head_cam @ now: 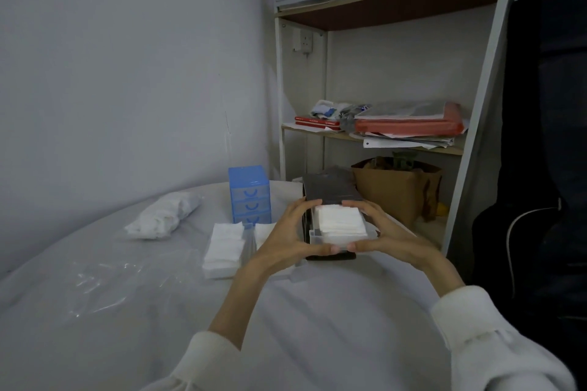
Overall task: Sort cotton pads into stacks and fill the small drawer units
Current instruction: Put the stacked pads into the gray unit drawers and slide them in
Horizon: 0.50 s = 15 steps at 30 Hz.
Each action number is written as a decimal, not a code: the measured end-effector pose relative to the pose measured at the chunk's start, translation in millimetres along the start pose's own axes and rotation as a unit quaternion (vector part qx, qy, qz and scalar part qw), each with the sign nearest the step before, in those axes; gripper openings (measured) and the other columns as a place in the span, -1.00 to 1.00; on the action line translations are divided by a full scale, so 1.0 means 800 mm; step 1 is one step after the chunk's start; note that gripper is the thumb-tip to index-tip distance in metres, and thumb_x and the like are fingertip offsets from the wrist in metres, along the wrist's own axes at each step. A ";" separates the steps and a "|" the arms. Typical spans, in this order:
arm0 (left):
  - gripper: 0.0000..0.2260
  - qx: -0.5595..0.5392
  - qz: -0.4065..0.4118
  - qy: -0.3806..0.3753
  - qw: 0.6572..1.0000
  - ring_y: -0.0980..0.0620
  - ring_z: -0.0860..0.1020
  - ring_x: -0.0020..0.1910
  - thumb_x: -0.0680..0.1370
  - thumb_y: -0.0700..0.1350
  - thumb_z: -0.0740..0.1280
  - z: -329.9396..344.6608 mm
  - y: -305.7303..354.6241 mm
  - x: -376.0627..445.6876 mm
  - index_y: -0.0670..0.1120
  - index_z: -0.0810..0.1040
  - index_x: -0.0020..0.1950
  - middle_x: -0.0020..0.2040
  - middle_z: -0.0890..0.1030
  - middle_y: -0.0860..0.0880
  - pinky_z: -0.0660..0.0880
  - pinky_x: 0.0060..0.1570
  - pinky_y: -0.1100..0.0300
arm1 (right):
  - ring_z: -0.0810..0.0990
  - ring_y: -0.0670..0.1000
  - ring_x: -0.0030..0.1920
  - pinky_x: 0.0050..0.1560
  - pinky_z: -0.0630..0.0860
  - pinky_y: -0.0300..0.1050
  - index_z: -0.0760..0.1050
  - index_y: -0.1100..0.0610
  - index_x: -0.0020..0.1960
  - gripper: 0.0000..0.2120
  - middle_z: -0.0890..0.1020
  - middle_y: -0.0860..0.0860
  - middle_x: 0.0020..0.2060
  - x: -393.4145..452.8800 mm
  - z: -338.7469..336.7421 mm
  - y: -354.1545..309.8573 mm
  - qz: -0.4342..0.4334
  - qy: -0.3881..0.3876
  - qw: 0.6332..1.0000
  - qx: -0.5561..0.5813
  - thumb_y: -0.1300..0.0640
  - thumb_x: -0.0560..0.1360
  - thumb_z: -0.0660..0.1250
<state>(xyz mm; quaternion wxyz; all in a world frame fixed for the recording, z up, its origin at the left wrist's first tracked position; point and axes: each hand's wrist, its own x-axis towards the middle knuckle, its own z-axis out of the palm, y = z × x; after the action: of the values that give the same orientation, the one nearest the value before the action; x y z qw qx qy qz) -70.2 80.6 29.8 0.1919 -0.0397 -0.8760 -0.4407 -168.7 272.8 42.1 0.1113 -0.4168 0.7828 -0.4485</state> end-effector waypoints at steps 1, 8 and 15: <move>-0.24 -0.018 0.007 0.006 1.000 0.16 0.28 0.35 0.29 0.00 0.57 0.003 -0.003 0.000 0.13 0.28 0.40 0.41 0.27 0.08 0.26 0.33 0.28 | 0.21 -0.03 0.40 0.38 0.25 -0.10 0.17 -0.08 0.41 -0.24 0.21 -0.07 0.41 -0.001 0.002 0.001 -0.008 0.018 0.999 0.028 0.09 0.35 0.51; -0.40 -0.086 0.005 0.006 0.996 0.41 0.35 0.19 0.31 0.00 0.56 0.008 -0.010 0.001 0.23 0.36 0.25 0.32 0.36 0.16 0.36 0.14 0.35 | 0.38 -0.18 0.24 0.03 0.50 -0.35 0.28 -0.05 0.24 -0.43 0.37 -0.17 0.22 -0.008 0.033 0.004 -0.074 0.113 0.982 0.133 0.21 0.36 0.47; -0.52 -0.062 0.015 0.036 0.997 0.12 0.31 0.36 0.35 0.09 0.51 0.019 -0.014 0.000 0.11 0.46 0.23 0.38 0.30 0.12 0.34 0.34 0.22 | 0.41 -0.15 0.18 0.12 0.51 -0.31 0.40 0.08 0.22 -0.59 0.40 -0.23 0.15 -0.006 0.052 0.013 -0.049 0.197 0.968 0.149 0.17 0.42 0.42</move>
<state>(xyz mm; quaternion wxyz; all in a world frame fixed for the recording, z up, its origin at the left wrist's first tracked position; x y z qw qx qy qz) -77.7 85.6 13.5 0.2268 -0.0488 -0.8388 -0.4925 -148.7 254.0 8.7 -0.0065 -0.3366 0.6923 -0.6383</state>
